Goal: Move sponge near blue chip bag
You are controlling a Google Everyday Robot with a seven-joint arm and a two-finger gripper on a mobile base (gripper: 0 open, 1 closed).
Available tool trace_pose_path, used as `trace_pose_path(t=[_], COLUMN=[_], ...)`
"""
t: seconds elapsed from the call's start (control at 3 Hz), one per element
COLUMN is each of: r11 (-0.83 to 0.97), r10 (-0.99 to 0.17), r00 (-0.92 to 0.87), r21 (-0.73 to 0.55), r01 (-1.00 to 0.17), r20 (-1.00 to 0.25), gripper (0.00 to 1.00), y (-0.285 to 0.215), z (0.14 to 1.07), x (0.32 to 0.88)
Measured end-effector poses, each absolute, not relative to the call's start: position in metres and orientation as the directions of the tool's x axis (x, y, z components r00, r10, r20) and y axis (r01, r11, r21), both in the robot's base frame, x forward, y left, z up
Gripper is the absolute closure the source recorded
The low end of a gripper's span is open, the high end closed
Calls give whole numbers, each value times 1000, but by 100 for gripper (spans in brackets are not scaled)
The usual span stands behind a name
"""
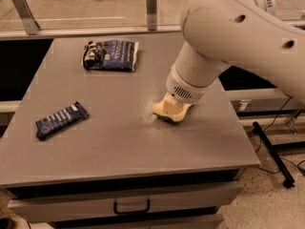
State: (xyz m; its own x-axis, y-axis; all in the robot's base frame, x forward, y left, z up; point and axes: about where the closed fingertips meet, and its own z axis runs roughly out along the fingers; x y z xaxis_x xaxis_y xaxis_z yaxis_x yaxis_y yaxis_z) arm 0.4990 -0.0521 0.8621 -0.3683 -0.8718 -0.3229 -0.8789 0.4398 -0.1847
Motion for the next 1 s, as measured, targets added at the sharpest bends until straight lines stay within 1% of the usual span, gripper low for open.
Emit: trace_pose_path(t=[0.33, 0.67, 1.0], r11=[394, 364, 330], r10=[-898, -909, -919], r00=[-287, -216, -155], r21=[-314, -429, -489], r01=[-864, -826, -808], r20=[-334, -356, -363], gripper=[100, 100, 100], y=[-35, -19, 4], z=[896, 931, 946], x=[517, 549, 591])
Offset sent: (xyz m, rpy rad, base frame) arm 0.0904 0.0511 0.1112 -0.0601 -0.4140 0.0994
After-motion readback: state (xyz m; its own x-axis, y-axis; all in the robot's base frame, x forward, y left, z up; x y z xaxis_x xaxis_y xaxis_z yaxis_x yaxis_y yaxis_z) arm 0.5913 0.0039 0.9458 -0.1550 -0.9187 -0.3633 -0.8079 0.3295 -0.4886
